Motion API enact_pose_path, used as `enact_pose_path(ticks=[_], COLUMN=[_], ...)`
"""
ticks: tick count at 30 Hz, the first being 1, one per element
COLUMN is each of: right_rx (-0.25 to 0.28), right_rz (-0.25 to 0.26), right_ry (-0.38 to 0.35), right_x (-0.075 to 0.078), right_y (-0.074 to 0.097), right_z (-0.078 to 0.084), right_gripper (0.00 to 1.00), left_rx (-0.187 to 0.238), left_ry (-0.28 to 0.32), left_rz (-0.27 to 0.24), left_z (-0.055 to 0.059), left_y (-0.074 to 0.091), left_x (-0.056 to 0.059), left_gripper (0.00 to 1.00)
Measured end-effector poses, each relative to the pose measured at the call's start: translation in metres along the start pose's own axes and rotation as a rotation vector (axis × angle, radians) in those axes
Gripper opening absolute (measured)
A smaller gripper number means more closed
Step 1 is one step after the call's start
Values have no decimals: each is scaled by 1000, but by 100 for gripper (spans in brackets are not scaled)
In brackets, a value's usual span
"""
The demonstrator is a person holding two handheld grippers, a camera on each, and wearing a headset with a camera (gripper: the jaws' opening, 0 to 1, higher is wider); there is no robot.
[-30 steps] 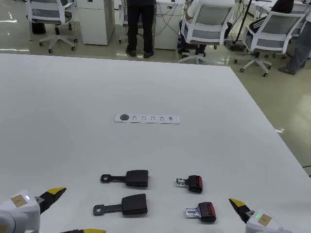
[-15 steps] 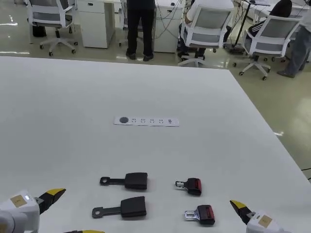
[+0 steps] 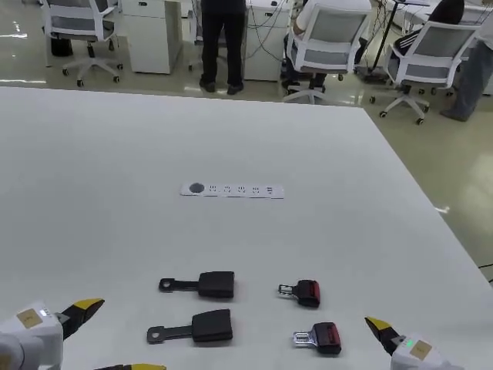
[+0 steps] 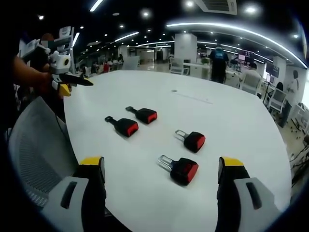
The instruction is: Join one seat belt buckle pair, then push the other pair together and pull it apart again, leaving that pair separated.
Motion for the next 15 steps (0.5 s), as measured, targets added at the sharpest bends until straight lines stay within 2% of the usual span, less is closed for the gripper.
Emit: enact_pose_path(ticks=[15], right_rx=[2], right_rz=[-9], right_ry=[6], right_x=[-1], right_y=[-2], right_z=[-3], right_gripper=[98], left_rx=[6], left_ry=[3], left_rz=[-3], left_z=[-1], left_y=[-1], left_x=[0], left_gripper=[98])
Point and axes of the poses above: the centre of the closed fingertips' face, and the gripper's own axes: y roughly backward along the fingers, x roughly to its right, z roughly out of its underside, the point moved 9 cm from there along y, roughly backward along the fingers, and after that the axes turned 15 degrees about y, right-handed, at the moved point
